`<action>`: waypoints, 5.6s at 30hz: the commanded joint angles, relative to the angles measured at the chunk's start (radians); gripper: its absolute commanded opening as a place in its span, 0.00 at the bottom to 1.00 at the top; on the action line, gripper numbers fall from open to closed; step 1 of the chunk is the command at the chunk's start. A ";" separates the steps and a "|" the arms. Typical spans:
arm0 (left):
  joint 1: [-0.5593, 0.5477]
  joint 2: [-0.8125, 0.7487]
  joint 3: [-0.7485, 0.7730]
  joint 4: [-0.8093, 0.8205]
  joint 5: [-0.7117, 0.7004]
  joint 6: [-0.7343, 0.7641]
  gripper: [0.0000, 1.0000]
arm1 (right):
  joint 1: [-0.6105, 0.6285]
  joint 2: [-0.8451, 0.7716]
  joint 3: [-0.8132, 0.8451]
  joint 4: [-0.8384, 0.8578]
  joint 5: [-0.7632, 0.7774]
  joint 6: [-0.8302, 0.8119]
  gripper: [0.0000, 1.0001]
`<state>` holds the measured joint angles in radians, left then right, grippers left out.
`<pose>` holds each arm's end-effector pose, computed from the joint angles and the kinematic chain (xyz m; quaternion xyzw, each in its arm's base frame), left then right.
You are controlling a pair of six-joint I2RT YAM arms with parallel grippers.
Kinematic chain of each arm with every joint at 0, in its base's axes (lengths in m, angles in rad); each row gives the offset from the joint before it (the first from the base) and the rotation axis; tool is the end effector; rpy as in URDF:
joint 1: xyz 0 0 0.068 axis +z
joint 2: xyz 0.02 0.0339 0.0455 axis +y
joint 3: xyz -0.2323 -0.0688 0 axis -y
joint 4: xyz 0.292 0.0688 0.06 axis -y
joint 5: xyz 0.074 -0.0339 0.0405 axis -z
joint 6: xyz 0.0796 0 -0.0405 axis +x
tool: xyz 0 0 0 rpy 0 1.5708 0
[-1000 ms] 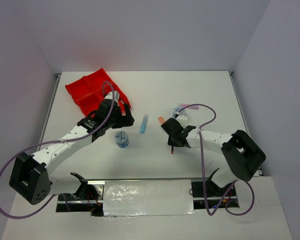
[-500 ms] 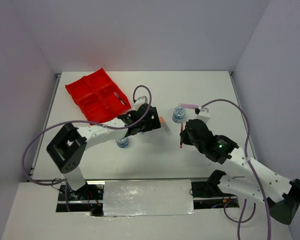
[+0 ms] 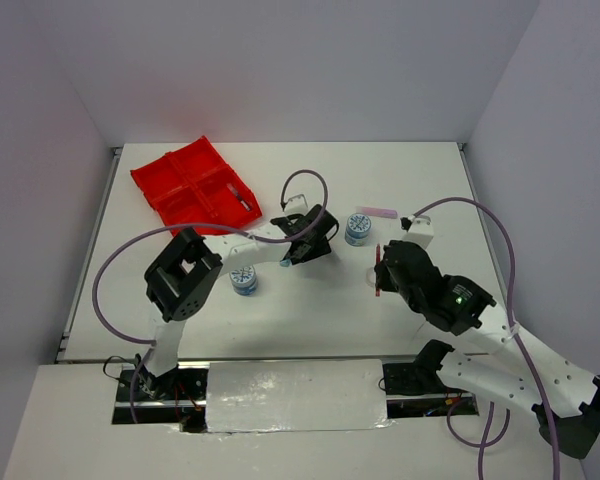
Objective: Sort the stationery into containers
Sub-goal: Close the pen cap on the pen.
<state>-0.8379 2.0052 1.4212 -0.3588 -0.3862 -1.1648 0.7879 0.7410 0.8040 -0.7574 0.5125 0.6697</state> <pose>0.3443 -0.3376 0.0937 -0.2104 0.9113 -0.1569 0.3171 0.2015 0.1472 0.2568 0.0556 0.8808 0.1021 0.4590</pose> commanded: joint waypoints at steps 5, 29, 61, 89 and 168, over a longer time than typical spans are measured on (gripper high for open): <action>-0.020 0.063 0.130 -0.131 -0.080 -0.042 0.64 | 0.005 0.003 -0.002 0.010 0.037 -0.033 0.00; -0.056 0.221 0.347 -0.312 -0.132 -0.050 0.55 | 0.005 -0.043 -0.031 0.020 0.044 -0.027 0.00; -0.035 0.130 0.177 -0.336 0.016 0.237 0.41 | 0.005 -0.071 -0.061 0.112 -0.057 -0.028 0.00; 0.042 0.214 0.157 -0.292 0.098 0.404 0.46 | 0.005 -0.063 -0.057 0.141 -0.117 -0.058 0.00; 0.011 -0.230 -0.100 -0.082 0.061 0.361 0.00 | 0.002 -0.032 -0.276 0.519 -0.292 -0.116 0.00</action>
<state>-0.8337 1.9068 1.3098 -0.4637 -0.3092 -0.7578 0.7879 0.7227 0.5465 -0.3759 0.2428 0.5663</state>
